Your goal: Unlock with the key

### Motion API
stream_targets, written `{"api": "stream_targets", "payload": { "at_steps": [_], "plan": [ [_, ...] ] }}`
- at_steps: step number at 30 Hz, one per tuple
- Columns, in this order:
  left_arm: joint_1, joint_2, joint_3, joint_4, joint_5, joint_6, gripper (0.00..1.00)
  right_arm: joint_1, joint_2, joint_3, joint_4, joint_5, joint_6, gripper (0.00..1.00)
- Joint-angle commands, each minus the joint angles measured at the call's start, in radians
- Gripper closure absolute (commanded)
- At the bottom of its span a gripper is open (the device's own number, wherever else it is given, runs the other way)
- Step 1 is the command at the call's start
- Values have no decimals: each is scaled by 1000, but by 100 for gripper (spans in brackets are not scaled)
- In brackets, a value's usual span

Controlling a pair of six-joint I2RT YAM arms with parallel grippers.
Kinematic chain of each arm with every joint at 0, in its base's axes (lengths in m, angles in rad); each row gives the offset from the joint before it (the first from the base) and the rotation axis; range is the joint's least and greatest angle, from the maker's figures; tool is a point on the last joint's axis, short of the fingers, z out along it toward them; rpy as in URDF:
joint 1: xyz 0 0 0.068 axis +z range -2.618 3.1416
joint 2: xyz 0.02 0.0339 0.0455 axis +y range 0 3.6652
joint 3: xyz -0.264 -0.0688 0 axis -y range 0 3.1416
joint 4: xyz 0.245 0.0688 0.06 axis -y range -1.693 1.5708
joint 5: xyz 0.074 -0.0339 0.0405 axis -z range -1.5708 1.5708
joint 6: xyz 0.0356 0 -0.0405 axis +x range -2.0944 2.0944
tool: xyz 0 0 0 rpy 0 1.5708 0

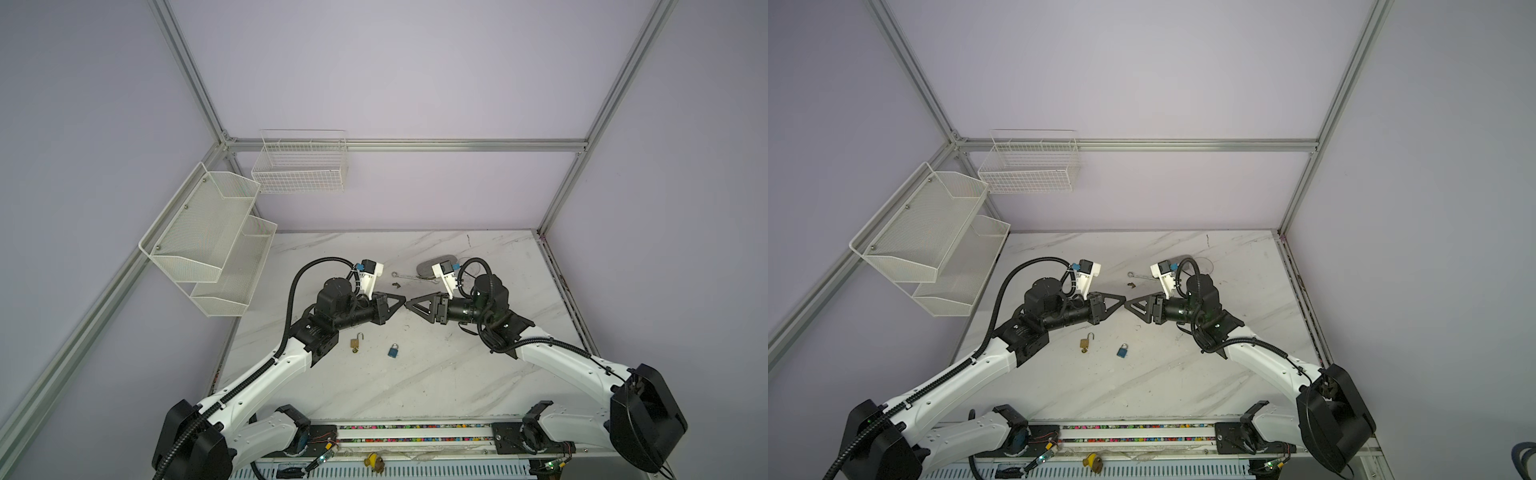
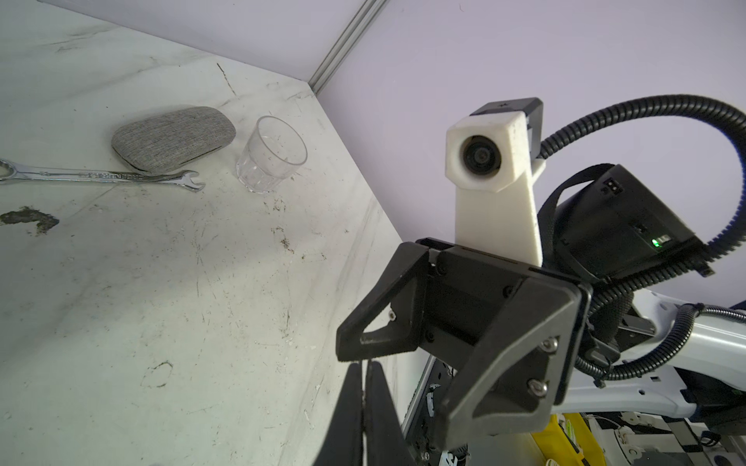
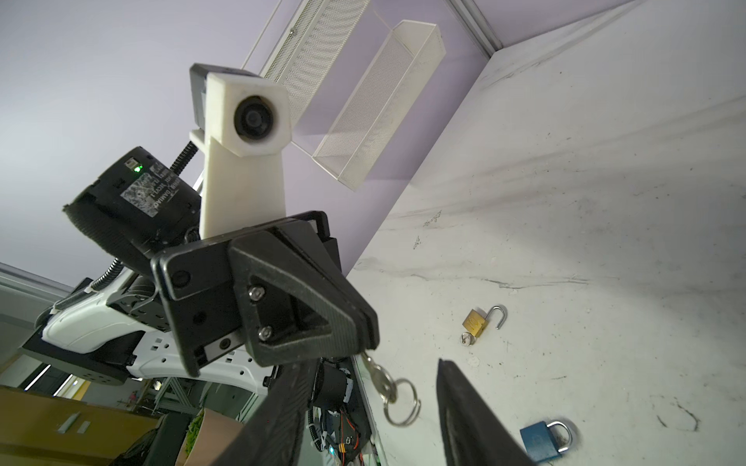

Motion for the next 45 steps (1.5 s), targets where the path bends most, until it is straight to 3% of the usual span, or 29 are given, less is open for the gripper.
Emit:
{"api": "stream_targets", "payload": {
  "at_steps": [1,20,33,45],
  "plan": [
    [6,5,105,59,41,14,100,-6,0,23,42,-45,-16,49],
    [6,4,98,100,34,-15,100,-29,9,-37,116,-81,12,75],
    [6,17,101,147,53,-35,100,-32,34,-46,162,-120,35,77],
    [6,13,108,123,42,-13,100,-46,21,-48,164,-121,39,92]
  ]
}}
